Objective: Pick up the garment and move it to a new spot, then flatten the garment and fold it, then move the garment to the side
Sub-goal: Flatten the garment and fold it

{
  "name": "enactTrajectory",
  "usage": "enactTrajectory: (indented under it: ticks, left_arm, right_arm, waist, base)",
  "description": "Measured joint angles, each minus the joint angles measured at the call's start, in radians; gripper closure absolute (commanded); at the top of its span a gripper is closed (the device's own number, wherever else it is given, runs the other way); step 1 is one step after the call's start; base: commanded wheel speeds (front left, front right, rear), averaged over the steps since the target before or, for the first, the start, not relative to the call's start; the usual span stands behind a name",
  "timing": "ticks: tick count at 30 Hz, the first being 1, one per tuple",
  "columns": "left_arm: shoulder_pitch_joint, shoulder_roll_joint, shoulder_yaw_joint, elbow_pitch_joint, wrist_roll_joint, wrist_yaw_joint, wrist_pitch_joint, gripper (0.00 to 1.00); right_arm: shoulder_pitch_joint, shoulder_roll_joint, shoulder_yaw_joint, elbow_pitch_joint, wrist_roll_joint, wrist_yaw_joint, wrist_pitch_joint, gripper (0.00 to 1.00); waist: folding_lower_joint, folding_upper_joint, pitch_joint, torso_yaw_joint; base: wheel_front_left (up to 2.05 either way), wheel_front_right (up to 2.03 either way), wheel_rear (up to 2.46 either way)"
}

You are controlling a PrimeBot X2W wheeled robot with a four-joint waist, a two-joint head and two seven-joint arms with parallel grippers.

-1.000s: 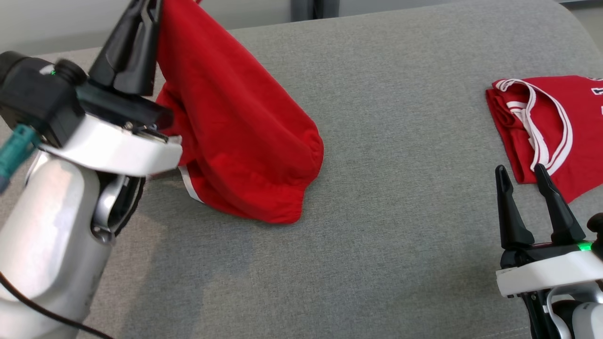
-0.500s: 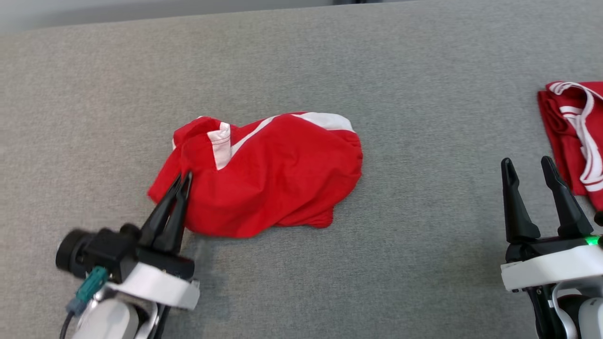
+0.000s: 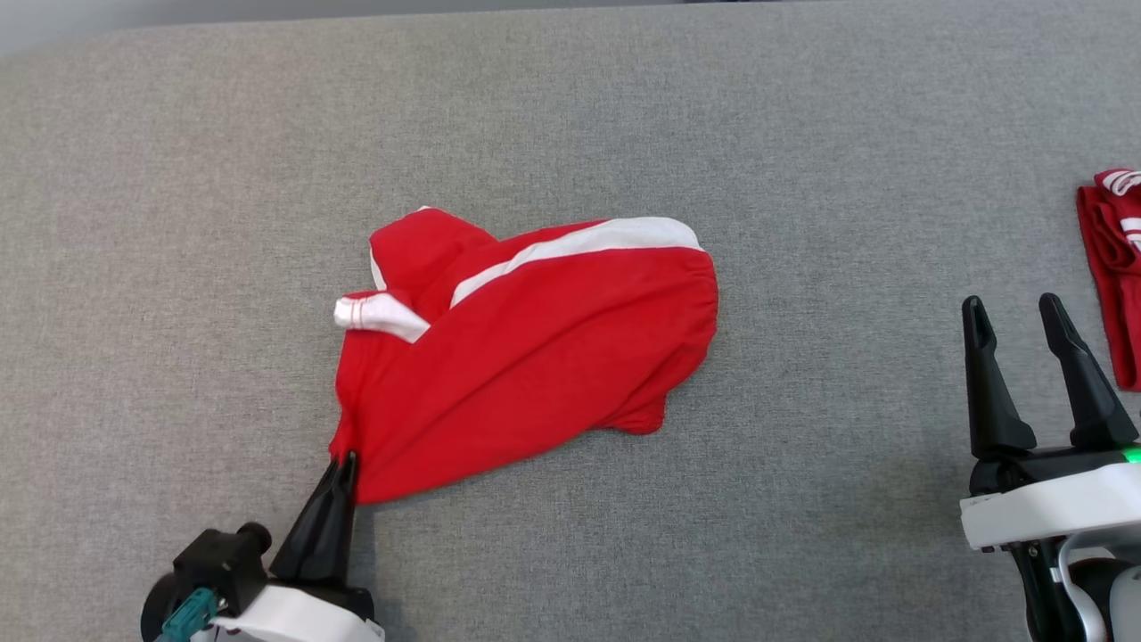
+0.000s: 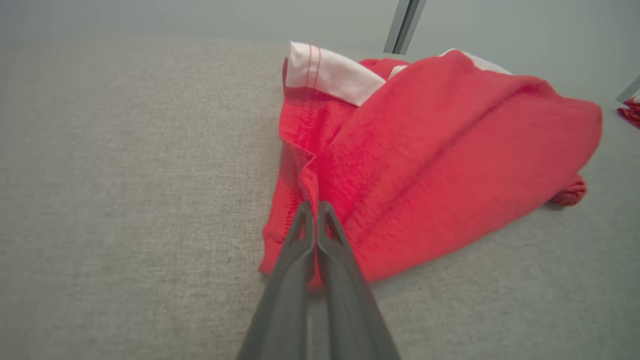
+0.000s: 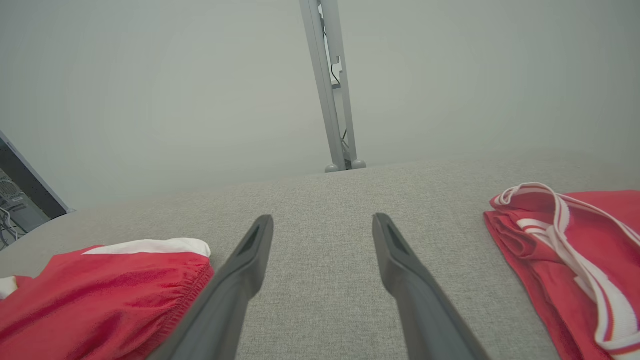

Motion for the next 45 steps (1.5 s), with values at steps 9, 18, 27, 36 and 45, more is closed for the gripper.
enactTrajectory:
  ticks: [9, 18, 27, 36, 45]
  left_arm:
    - [0.025, -0.081, 0.127, -0.063, -0.021, 0.003, 0.000, 0.00]
    - [-0.004, -0.026, 0.166, -0.186, 0.026, 0.066, 0.039, 0.00]
    - [0.039, 0.007, 0.175, -0.264, 0.044, 0.118, 0.125, 0.00]
    - [0.056, -0.002, 0.160, -0.304, 0.041, 0.131, 0.137, 0.00]
    - [-0.030, 0.004, 0.139, -0.317, 0.026, 0.100, 0.163, 0.00]
  right_arm:
    - [0.017, 0.000, -0.026, -0.012, -0.009, 0.000, -0.013, 0.00]
    - [0.036, 0.000, -0.018, -0.012, -0.043, 0.000, -0.012, 0.00]
    - [0.079, 0.000, 0.012, -0.011, -0.050, 0.000, 0.003, 0.00]
    - [0.082, -0.014, 0.003, -0.002, -0.039, 0.000, 0.007, 0.00]
    - [0.066, -0.014, -0.002, -0.006, -0.034, 0.000, 0.007, 0.00]
  waist:
    - [0.0000, 0.0000, -0.038, -0.002]
    - [0.0000, 0.0000, -0.093, -0.026]
    - [0.0000, 0.0000, -0.155, -0.057]
    - [0.0000, 0.0000, -0.151, -0.039]
    - [0.0001, 0.0000, -0.121, -0.032]
  base:
    - [0.00, 0.00, 0.00]
    - [0.00, 0.00, 0.00]
    - [0.00, 0.00, 0.00]
    - [0.00, 0.00, 0.00]
    - [0.00, 0.00, 0.00]
